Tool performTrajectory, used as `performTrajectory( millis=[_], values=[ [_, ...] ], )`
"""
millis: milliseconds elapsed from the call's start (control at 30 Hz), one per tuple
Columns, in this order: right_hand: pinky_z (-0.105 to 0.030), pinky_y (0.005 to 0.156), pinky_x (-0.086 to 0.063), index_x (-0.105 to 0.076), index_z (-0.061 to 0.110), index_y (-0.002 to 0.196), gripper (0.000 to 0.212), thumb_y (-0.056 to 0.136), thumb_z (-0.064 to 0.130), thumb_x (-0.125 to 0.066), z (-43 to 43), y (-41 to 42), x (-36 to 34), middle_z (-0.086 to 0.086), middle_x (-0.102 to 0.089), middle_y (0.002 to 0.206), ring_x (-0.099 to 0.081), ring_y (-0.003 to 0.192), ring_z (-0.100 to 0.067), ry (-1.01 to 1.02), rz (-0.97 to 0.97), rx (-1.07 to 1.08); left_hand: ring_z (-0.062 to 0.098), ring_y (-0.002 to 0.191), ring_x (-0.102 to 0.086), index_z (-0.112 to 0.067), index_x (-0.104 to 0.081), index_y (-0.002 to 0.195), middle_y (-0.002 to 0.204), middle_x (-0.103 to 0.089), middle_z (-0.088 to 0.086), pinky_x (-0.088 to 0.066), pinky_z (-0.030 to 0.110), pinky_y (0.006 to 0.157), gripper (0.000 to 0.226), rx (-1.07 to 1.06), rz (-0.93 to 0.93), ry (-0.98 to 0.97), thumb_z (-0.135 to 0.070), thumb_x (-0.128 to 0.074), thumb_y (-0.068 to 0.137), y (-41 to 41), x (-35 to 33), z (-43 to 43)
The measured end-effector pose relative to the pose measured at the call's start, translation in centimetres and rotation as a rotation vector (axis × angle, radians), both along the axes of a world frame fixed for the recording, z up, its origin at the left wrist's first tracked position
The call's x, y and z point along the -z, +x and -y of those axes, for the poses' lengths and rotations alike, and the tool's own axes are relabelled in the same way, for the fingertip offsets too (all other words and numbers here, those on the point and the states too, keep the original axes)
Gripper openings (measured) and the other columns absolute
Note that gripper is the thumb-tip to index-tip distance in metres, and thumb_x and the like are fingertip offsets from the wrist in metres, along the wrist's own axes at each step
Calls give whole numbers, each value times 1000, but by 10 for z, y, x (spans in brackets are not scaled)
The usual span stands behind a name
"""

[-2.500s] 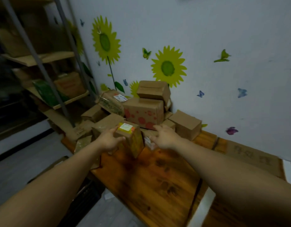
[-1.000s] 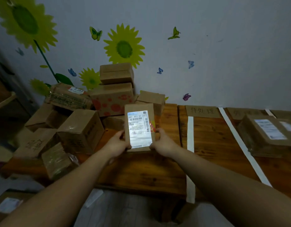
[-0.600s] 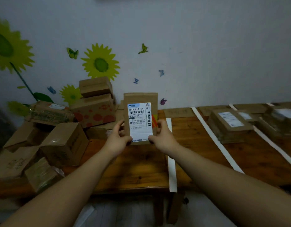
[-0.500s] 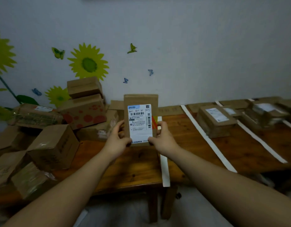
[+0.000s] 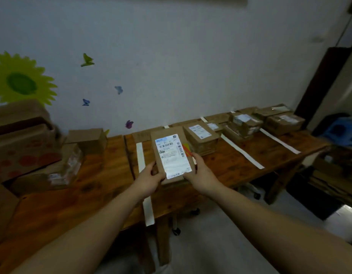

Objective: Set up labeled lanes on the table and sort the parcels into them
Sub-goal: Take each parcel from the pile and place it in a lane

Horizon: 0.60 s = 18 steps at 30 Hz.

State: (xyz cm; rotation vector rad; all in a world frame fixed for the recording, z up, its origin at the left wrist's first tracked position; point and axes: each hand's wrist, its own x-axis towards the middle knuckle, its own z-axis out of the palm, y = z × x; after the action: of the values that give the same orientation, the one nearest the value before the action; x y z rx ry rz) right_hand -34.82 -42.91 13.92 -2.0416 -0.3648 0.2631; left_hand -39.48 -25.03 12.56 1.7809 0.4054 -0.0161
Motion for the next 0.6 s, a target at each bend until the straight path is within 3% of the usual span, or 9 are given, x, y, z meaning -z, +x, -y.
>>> performTrajectory(
  millis=[67, 167, 367, 500, 600],
  values=[
    [-18, 79, -41, -25, 35, 146, 64, 92, 33, -60, 18, 17, 1, 5, -48, 141, -50, 119, -14, -9, 16, -32, 9, 82, -59, -30, -25, 146, 104, -60, -9, -50, 24, 63, 66, -6, -35, 26, -32, -60, 89, 20, 2, 16],
    [-26, 93, -42, -31, 34, 144, 58, 93, 28, -59, 40, 47, 4, 5, -48, 142, -47, 127, -16, -46, 21, -87, 9, 89, -58, -29, -25, 146, 123, -57, -1, -48, 23, 62, 66, -20, -65, 14, -35, -59, 89, 50, 5, 39],
    [-22, 91, -40, -34, 33, 143, 58, 92, 23, -60, 48, 99, 18, 6, -48, 142, -45, 128, -16, -66, 41, -198, 16, 100, -58, -32, -22, 146, 126, -57, -2, -50, 28, 68, 63, -92, -109, 32, -34, -55, 92, 87, 17, 48],
    [-6, 76, -38, -30, 33, 144, 61, 92, 18, -59, 25, 122, 34, 7, -45, 145, -44, 131, -15, -105, 39, -282, 12, 94, -59, -33, -22, 146, 114, -58, -8, -50, 25, 65, 63, -128, -141, 44, -30, -55, 92, 99, 26, 30],
    [-19, 90, -40, -29, 31, 145, 62, 93, 20, -59, -2, 141, 49, 5, -45, 145, -44, 131, -19, -148, 37, -302, 13, 96, -60, -31, -27, 145, 116, -58, -5, -50, 24, 67, 62, -133, -158, 30, -29, -58, 91, 111, 36, 6]
  ],
)
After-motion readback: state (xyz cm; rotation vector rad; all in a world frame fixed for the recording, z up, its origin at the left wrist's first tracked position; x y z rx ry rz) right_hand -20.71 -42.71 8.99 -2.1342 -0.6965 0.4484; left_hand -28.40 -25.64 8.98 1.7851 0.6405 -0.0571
